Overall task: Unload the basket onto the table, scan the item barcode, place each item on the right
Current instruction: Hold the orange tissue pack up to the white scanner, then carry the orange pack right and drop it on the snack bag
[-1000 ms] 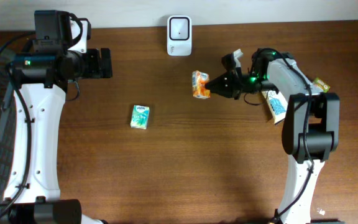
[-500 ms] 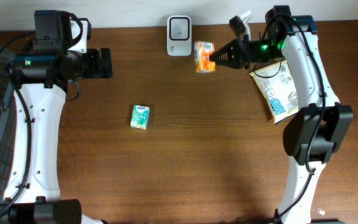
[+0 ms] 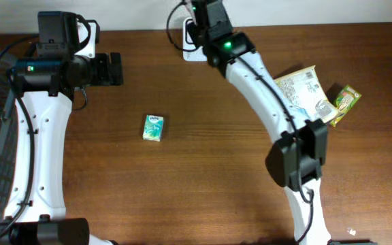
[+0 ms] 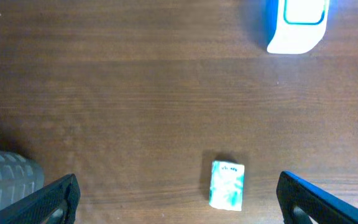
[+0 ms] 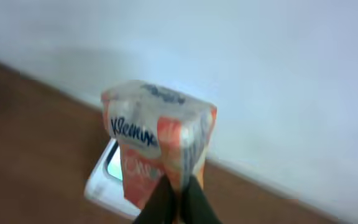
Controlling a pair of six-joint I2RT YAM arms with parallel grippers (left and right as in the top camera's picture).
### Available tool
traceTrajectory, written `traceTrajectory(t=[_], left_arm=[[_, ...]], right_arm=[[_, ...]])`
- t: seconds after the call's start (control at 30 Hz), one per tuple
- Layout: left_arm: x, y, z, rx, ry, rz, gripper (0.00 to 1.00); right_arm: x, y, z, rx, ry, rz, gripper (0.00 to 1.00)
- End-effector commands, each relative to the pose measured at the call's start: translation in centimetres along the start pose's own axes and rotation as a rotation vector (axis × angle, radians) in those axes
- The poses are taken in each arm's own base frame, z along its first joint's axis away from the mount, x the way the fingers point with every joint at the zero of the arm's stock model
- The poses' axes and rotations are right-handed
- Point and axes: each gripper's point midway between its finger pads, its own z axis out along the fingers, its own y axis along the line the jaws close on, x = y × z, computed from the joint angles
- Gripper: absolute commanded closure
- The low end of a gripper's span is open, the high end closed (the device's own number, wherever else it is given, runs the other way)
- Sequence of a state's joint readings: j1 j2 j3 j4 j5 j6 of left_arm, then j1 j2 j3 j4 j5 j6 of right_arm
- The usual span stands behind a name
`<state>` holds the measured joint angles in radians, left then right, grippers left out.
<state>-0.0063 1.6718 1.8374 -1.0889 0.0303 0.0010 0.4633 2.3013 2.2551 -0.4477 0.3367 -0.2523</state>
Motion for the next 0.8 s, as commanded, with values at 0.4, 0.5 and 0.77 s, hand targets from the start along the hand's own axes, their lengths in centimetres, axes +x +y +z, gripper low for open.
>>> traceTrajectory(t=[0.4, 0.5, 0.77], left_arm=[[-0.5, -0.3, -0.9, 0.010, -0.028, 0.019, 0.01], [-0.5, -0.3, -0.9, 0.010, -0.028, 0.019, 0.01], [-0.5, -0.3, -0.9, 0.010, -0.028, 0.019, 0.01]], right_arm=[[7.0, 1.9, 7.5, 0.091, 0.110, -0.572, 0.96], [7.1, 1.9, 7.5, 0.089, 0.113, -0.573, 0.96], [2.3, 0.9, 0.4, -0.060, 0.072, -0.233, 0.96]])
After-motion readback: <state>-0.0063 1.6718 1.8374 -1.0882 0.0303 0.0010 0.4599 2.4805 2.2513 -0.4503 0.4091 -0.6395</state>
